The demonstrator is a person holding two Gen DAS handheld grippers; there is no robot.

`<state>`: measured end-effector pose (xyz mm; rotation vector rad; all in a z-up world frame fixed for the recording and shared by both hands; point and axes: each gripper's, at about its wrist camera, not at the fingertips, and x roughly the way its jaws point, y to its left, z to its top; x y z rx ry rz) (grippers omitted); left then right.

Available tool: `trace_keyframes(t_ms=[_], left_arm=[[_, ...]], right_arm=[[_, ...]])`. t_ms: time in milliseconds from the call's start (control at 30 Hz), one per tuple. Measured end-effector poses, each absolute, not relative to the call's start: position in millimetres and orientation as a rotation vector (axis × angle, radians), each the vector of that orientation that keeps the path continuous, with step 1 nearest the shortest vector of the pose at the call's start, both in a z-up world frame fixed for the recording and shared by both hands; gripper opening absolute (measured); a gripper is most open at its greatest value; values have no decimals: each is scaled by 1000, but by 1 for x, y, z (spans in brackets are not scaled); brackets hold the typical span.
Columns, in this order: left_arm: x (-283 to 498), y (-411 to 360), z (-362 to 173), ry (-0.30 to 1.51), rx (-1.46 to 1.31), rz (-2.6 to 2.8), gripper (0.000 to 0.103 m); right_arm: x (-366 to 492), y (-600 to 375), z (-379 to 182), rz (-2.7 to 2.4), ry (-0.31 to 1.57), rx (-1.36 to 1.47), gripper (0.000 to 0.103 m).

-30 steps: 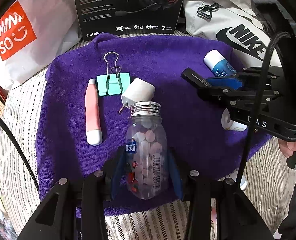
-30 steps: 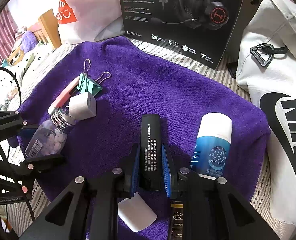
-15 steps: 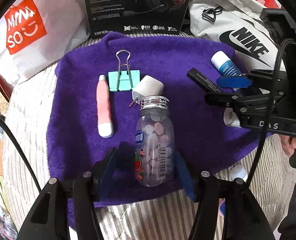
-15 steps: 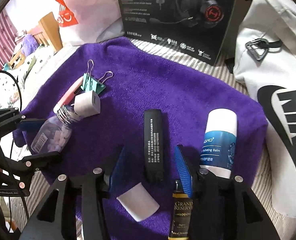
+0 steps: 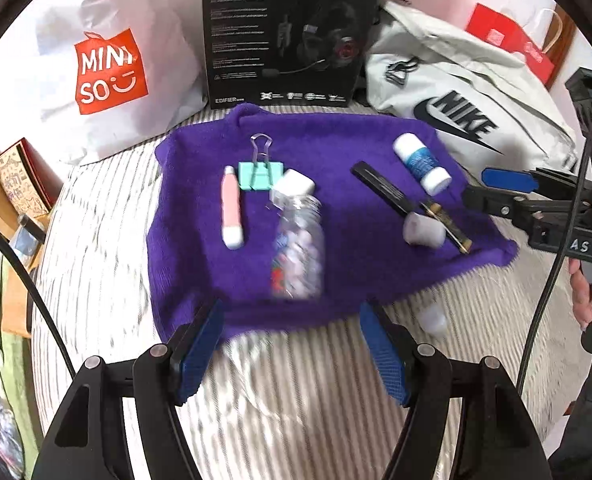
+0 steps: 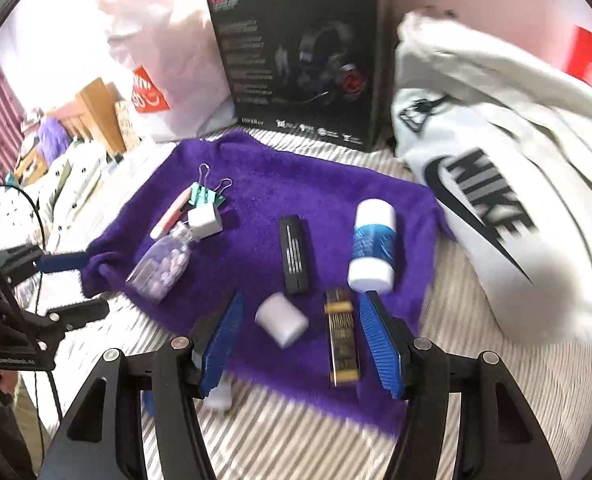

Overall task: Organize rigid objects
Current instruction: 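Grasp the blue-lidded pink container with the left gripper while the right gripper grasps the small white plug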

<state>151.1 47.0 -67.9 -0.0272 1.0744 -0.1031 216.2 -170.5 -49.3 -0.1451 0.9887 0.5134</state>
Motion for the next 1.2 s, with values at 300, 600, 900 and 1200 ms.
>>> trace_keyframes(t_ms=[300, 600, 900, 1200], left_arm=[[105, 0, -96, 1065, -44, -221, 69], [112, -28, -120, 1120, -70, -215, 68], [121, -26, -131, 1141, -79, -170, 25], [107, 5, -115, 1116, -73, -135, 22]], right_arm=[[129, -238, -58, 431, 1013, -69, 69], [84, -278, -93, 372, 1105, 67, 69], [79, -268, -99, 414, 1118, 61, 69], [94, -228, -96, 484, 1101, -1, 69]])
